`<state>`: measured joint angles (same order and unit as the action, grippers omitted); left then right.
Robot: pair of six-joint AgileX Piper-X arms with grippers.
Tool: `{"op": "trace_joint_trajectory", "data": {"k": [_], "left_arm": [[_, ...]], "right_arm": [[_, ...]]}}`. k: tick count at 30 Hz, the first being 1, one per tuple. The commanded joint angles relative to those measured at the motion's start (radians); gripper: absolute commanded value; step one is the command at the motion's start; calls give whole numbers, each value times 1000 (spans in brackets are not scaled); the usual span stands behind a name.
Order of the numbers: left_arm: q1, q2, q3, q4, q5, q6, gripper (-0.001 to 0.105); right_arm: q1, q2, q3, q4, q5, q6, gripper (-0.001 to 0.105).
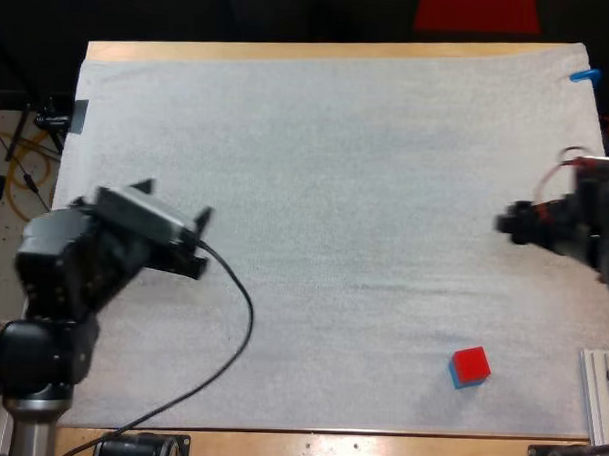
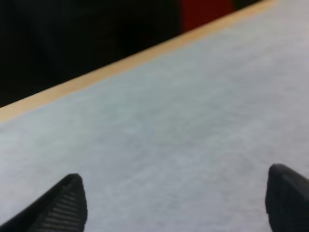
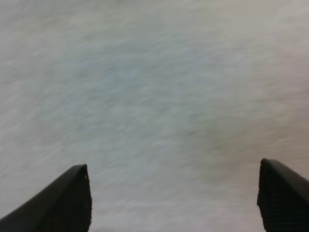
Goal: Stack red cube on blue cube
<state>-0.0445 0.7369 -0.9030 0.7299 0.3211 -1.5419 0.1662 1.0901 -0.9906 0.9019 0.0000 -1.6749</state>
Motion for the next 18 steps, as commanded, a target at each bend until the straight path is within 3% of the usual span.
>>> {"op": "trace_joint_trajectory", "data": {"k": [1,6,13,18], "left_arm": [[26,-24,-7,-18,-1,-12,73],[30,-71,-7,6,-4,-14,73],[30,-154,-4,11,-4,-39,73],[30,-321,72,11,-4,-65,73]], "right_arm": [[-67,-49,-6,11,0,-52,69],[-264,-220,-6,67,0,-186,69],[-251,-474,34,92,-46,-211,69],[-226,-718,89,89,-46,-207,69]]}}
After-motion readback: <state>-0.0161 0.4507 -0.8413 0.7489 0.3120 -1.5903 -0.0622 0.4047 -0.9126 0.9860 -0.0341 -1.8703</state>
